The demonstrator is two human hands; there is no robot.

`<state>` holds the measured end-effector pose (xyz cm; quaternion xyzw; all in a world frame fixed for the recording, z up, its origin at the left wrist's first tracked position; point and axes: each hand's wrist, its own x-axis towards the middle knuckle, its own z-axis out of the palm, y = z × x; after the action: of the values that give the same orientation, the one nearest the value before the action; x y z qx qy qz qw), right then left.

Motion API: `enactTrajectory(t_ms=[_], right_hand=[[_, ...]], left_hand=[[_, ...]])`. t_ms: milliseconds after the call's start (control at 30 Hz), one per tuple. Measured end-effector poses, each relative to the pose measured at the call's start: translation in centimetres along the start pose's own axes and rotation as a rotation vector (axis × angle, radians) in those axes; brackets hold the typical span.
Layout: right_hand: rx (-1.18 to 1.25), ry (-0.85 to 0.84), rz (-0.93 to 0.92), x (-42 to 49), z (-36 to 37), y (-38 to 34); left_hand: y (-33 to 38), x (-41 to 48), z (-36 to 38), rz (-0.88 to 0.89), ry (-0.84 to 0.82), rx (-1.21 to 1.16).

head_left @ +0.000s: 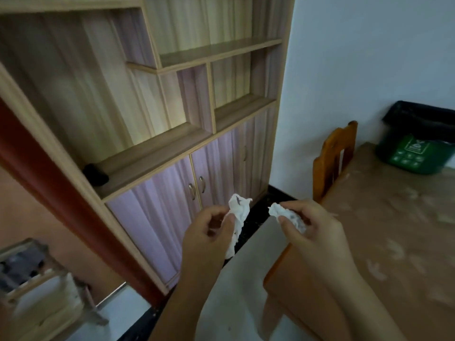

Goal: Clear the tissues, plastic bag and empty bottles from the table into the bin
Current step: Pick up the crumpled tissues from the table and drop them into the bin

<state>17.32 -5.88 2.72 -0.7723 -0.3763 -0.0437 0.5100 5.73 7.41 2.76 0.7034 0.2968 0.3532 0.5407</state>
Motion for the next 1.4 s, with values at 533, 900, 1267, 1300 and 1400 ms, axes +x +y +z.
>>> enactTrajectory(t_ms=[533, 900, 1267, 1300, 1400], right_hand=[[-0.252, 0.154, 0.033, 20.4, 14.2, -0.4], [-0.254, 0.325, 0.221, 26.6, 15.1, 6.4], [-0.106, 0.472, 0.329, 41.6, 9.8, 18.5], [-0.115, 0.473, 0.317, 43.1, 9.0, 19.4], [-0.167, 0.495, 0.302, 46.5, 6.3, 22.1]], left_hand=[[-5.2, 28.5, -0.5, 0.085, -0.306, -0.150], [-8.4, 36.7, 6.7, 0.133, -0.492, -0.140], [-7.1, 49.2, 23.6, 0.184, -0.539, -0.194], [-6.5, 50.4, 25.4, 0.201, -0.548, -0.191], [-5.0, 53.3, 30.5, 0.235, -0.557, -0.215]])
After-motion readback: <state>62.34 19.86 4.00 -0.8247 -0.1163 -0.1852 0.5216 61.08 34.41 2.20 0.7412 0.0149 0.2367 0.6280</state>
